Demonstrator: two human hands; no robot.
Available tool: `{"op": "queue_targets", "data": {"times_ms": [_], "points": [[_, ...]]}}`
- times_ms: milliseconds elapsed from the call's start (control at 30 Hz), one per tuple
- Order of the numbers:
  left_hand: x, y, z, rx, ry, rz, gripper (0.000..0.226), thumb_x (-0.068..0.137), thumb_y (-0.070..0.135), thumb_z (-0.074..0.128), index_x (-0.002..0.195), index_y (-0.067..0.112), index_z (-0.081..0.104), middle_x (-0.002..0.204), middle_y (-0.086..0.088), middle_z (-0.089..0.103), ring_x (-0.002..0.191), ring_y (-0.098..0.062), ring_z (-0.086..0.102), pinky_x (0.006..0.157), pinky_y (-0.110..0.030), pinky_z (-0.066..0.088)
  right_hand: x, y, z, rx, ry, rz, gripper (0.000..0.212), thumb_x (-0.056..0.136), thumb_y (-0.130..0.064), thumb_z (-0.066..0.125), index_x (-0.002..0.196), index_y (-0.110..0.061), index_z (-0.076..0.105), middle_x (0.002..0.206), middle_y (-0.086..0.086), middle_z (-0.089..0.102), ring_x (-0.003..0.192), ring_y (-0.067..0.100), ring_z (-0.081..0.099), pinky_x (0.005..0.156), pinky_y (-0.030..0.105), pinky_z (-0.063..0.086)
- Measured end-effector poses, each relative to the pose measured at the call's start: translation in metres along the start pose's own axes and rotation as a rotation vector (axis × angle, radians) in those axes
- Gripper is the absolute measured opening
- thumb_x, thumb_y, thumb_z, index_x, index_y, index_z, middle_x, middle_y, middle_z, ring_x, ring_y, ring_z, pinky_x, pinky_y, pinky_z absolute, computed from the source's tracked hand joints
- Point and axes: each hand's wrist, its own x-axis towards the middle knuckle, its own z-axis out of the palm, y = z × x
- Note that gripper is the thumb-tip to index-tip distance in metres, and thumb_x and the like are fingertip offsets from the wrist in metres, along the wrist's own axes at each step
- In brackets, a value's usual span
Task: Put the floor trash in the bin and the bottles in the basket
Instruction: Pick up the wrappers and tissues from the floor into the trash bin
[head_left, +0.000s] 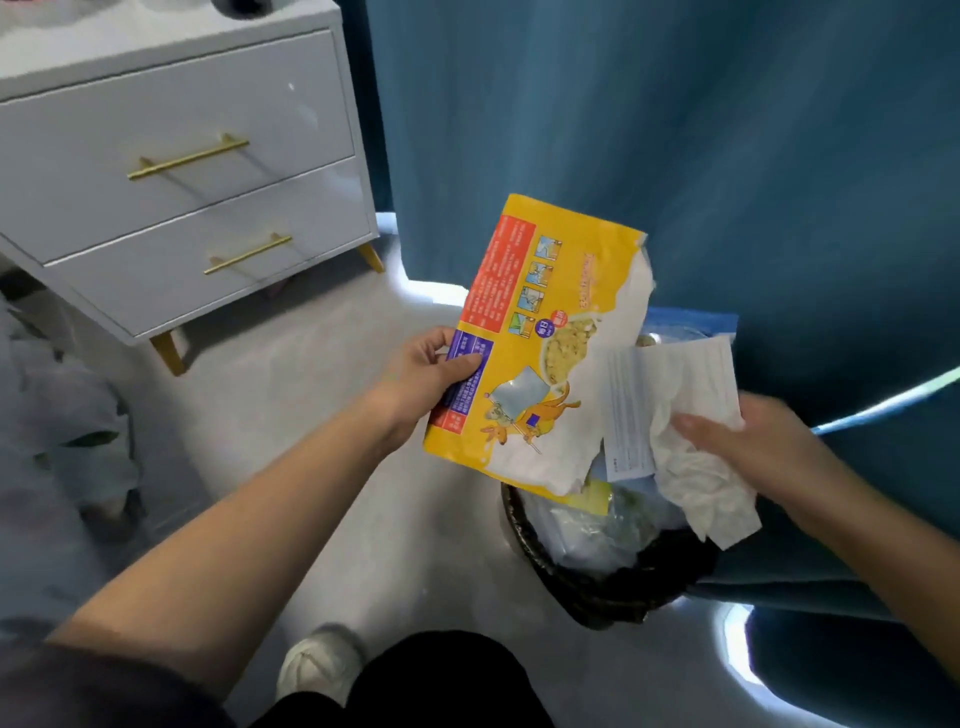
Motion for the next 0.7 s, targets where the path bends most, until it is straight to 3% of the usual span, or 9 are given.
{"op": "queue_targets", "data": {"times_ms": [100,200,300,433,533,600,700], "points": [[0.008,-0.017,0.043,0.097,0.019,-0.09,0.003,0.09,0.014,0.063,0.09,0.014,0.061,0.101,-0.014,0.07,0.075,-0.021,0.066,0.075,-0.036,0.056,-0.005,0.024,-0.016,0.006,0.049,0.017,0.014,0.088,-0.008,0.064,0.086,-0.021,0.064,0.085,-0.003,0.066,0.075,0.012,0.062,0.062,0.027,0.047],[0.02,-0.04,0.071,0.231,0.091,-0.201,0.01,0.09,0.014,0.063,0.083,0.015,0.055,0.104,-0.016,0.067,0.081,-0.025,0.065,0.08,-0.039,0.056,-0.008,0.048,-0.024,-0.022,0.049,0.029,0.026,0.09,-0.005,0.06,0.079,-0.028,0.058,0.082,-0.006,0.063,0.075,0.009,0.059,0.064,0.026,0.045],[0.026,-0.052,0.088,0.515,0.049,-0.201,0.008,0.091,0.018,0.059,0.096,0.012,0.058,0.111,-0.015,0.066,0.099,-0.03,0.064,0.089,-0.041,0.052,-0.008,0.068,-0.026,-0.066,0.053,0.028,0.028,0.089,-0.004,0.061,0.077,-0.028,0.057,0.08,-0.007,0.063,0.073,0.008,0.059,0.062,0.026,0.045],[0.022,-0.057,0.105,0.833,-0.061,-0.175,0.025,0.093,0.022,0.053,0.111,0.006,0.057,0.114,-0.013,0.064,0.102,-0.029,0.061,0.077,-0.029,0.047,-0.002,0.082,-0.013,-0.048,-0.002,0.023,0.027,0.089,-0.003,0.06,0.08,-0.028,0.058,0.08,-0.012,0.063,0.073,0.005,0.06,0.057,0.016,0.045],[0.023,-0.063,0.113,0.967,-0.082,-0.182,0.019,0.092,0.029,0.052,0.088,0.011,0.057,0.101,-0.011,0.066,0.085,-0.025,0.063,0.072,-0.031,0.052,0.016,0.091,0.006,-0.076,-0.011,0.064,0.011,0.089,-0.01,0.062,0.098,-0.016,0.067,0.093,-0.001,0.067,0.091,0.021,0.064,0.076,0.03,0.051],[0.026,-0.066,0.117,1.067,-0.092,-0.183,0.026,0.092,0.033,0.051,0.075,0.014,0.051,0.093,-0.01,0.065,0.075,-0.023,0.06,0.072,-0.033,0.054,0.033,0.099,0.023,-0.14,-0.013,0.095,0.022,0.089,-0.017,0.062,0.11,-0.009,0.067,0.103,0.006,0.067,0.102,0.026,0.062,0.087,0.034,0.049],[0.027,-0.063,0.124,1.215,-0.066,-0.151,0.029,0.093,0.039,0.051,0.088,0.011,0.055,0.096,-0.008,0.065,0.083,-0.025,0.063,0.073,-0.034,0.053,0.054,0.111,0.045,-0.191,-0.065,0.128,0.029,0.09,-0.025,0.06,0.114,-0.01,0.064,0.111,0.008,0.066,0.109,0.026,0.06,0.09,0.033,0.047]]}}
